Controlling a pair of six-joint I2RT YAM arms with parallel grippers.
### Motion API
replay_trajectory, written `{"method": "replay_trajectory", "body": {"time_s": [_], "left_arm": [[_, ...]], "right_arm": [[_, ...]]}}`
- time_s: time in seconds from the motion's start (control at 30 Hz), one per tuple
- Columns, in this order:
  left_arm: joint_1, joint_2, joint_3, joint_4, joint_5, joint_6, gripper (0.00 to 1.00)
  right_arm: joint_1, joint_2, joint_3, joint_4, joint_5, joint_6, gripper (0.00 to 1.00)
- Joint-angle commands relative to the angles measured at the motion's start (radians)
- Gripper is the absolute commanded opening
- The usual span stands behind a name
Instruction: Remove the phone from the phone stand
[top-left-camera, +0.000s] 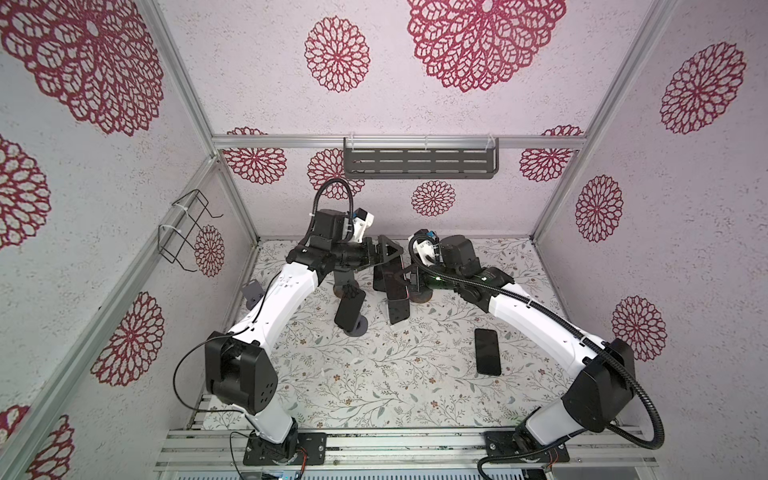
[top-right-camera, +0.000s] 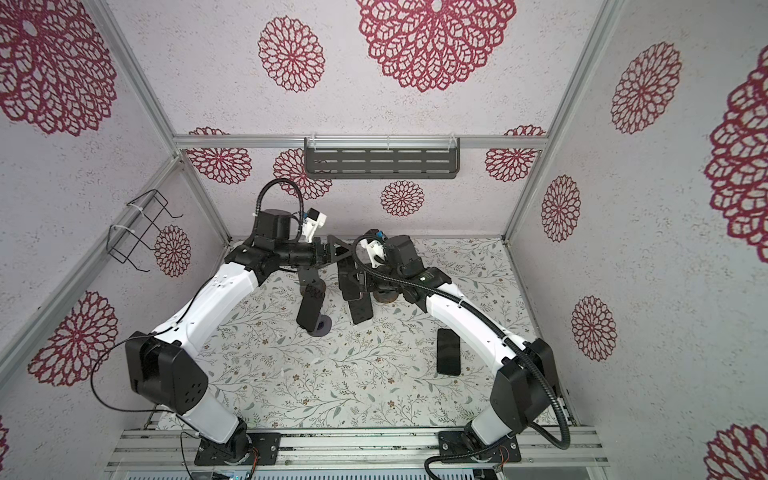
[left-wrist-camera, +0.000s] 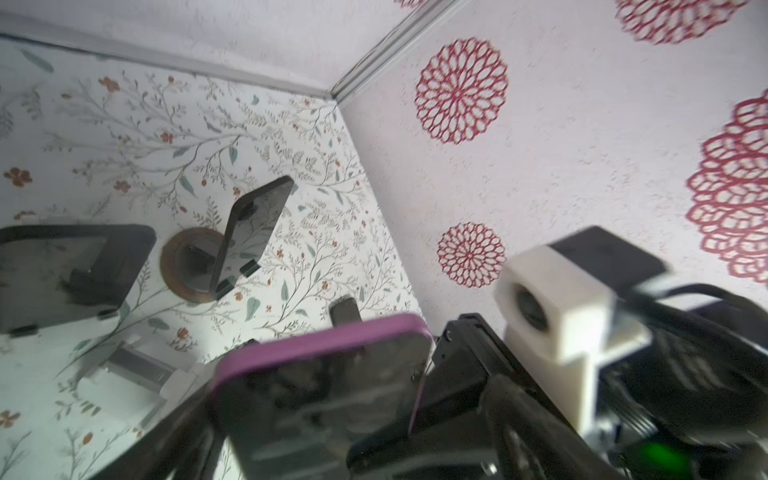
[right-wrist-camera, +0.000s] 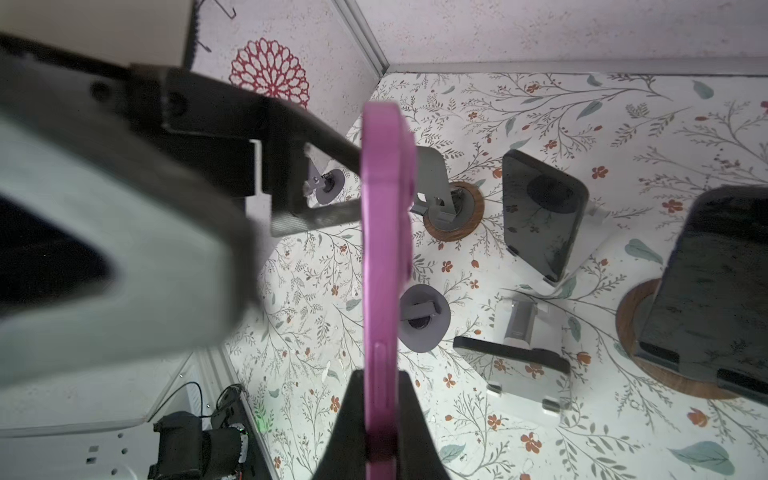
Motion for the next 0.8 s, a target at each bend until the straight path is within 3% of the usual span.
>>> {"method": "replay_trajectory", "body": {"time_s": [0.0,0.13,0.23,0.53,0.77], "left_arm": [[0.046,-0.083,-0.108,0.328,0.048,-0.132,0.92],[0.041,-0.124,-0.185,0.400,0.099,-0.129,0.80],[0.035,-0.119,-0.255,0.563,0.154,-0.246,0.75],[0.001,-0.065,-0.363,0.950,0.168,-0.500,0.65],[-0.033,-0.044,-0.362,0.965,0.172,-0.509,0.58]], "right_arm": [[-0.087,-0.113,-0.034,0.132,-0.134,0.153,0.00],[-0.139,-0.162,-0.078,0.227,-0.270,0.229,0.00],[-0.163,-0.182,-0.092,0.250,-0.323,0.236,0.00],[-0.149,-0.153,-0.105,0.379,-0.425,0.286,0.00],[-0.145,-0.118,-0.122,0.501,-0.471,0.320,0.00]]}}
